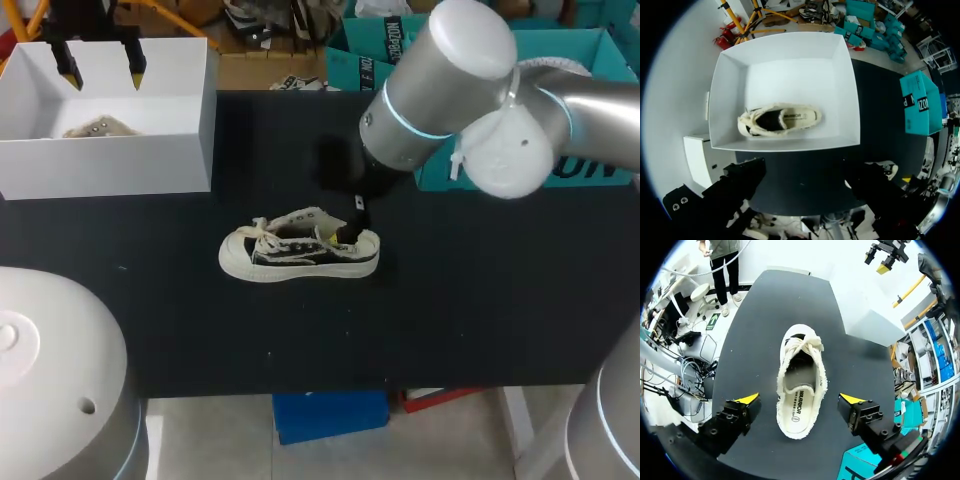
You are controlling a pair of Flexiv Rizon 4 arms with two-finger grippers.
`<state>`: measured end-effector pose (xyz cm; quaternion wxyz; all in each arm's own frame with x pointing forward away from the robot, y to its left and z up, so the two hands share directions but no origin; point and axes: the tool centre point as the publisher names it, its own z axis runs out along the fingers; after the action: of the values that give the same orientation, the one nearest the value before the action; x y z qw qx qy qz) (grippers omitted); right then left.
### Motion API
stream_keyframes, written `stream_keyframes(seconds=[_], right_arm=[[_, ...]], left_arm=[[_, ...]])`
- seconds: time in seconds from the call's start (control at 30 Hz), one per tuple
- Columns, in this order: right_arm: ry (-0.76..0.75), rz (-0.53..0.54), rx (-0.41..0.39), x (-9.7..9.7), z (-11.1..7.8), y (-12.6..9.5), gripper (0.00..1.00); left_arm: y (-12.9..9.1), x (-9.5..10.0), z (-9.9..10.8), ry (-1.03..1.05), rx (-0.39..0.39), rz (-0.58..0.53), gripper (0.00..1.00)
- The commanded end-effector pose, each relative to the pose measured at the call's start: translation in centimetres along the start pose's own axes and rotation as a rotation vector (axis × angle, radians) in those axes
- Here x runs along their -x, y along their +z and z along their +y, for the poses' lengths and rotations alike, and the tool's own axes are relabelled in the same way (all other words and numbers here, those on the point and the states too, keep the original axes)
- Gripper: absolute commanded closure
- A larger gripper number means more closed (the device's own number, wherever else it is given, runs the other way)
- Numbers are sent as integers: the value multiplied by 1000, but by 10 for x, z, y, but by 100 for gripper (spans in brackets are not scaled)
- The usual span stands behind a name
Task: Take the shoe out of the shoebox, open the shoe tongue, remove and reinsert the insole, then place the shoe into the shoebox
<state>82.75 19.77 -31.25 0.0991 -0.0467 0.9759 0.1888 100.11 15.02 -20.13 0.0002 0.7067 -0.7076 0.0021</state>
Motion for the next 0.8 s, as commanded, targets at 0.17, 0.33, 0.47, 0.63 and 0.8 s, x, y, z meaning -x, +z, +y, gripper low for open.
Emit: stream_keyframes(seconds=[0.17,0.33,0.47,0.63,0.8], right_arm=[[-34,-41,251,-1,-24,-14,0],[-34,-41,251,-1,-24,-14,0],[-34,-41,251,-1,-24,-14,0],[-34,-41,251,-1,-24,-14,0],[-34,-41,251,-1,-24,-14,0]], left_arm=[[-1,0,0,0,2,-1,0],[-1,0,0,0,2,-1,0],[-1,0,0,0,2,-1,0],[-1,0,0,0,2,-1,0],[-1,0,0,0,2,-1,0]])
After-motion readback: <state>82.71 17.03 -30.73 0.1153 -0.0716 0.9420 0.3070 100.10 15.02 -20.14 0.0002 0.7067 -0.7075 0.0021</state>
